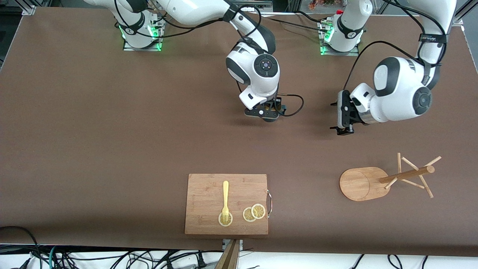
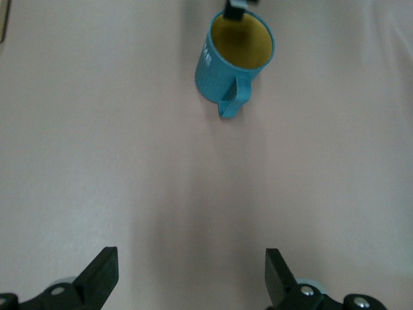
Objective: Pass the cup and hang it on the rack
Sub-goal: 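Carry the mug toward the left gripper while the right gripper lowers it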
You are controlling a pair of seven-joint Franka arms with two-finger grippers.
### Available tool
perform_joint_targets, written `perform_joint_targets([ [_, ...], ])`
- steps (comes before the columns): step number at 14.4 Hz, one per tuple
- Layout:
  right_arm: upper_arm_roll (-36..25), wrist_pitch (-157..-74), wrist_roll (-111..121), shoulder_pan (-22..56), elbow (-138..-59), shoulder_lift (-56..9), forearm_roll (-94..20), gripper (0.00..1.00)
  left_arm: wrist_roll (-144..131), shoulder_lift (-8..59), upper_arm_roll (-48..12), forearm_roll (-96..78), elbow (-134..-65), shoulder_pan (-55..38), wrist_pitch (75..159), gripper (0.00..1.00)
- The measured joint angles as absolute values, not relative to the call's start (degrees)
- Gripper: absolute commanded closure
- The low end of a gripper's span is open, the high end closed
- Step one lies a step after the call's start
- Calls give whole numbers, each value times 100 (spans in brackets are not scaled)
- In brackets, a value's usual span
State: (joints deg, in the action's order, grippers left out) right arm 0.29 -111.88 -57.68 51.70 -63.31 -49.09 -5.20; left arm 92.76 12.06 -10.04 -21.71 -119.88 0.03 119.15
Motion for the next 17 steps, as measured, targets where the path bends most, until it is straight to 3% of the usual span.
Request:
perform_joint_targets([
  [5, -9, -10748, -5315, 4535, -6287, -4114, -479, 0, 9364, 1200, -1473, -2556, -12644, -104, 12795, 0],
  [9, -37, -9887, -4467, 3579, -6288, -3558, -576, 0, 9626, 1205, -1798, -3218, -13255, -111, 13682, 0],
  [17, -743, -9128, -3246, 2745, -6609, -2582, -780, 0, 9771, 1533, -2308, -4273, -13809, -461, 15182, 0],
])
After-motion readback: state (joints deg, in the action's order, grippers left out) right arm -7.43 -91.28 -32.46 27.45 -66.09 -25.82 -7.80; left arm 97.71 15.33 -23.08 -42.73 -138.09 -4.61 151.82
